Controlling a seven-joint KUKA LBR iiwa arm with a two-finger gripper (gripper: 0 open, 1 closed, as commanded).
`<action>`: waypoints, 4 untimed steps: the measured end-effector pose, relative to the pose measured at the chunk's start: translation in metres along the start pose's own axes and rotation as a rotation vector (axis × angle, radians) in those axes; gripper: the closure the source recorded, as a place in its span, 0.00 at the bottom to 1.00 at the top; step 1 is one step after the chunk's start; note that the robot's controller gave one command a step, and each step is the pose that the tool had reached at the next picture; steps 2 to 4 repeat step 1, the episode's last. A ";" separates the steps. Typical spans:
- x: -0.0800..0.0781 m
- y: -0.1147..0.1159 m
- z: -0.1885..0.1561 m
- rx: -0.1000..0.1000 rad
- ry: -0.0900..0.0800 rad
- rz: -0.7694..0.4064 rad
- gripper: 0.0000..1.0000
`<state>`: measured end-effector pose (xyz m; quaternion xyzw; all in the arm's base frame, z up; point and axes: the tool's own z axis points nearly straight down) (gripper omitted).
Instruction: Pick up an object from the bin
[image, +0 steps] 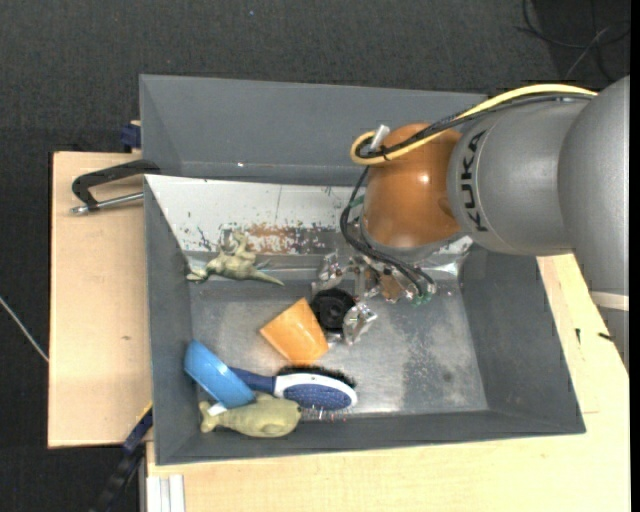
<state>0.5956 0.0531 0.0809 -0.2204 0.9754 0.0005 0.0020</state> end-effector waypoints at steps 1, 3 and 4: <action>-0.005 -0.008 -0.138 0.005 -0.012 -0.014 1.00; -0.005 -0.008 -0.138 0.005 -0.012 -0.014 1.00; -0.005 -0.008 -0.138 0.005 -0.012 -0.014 1.00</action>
Offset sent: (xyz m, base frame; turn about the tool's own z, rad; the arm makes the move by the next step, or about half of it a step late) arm 0.0044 -0.0057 0.1312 -0.0159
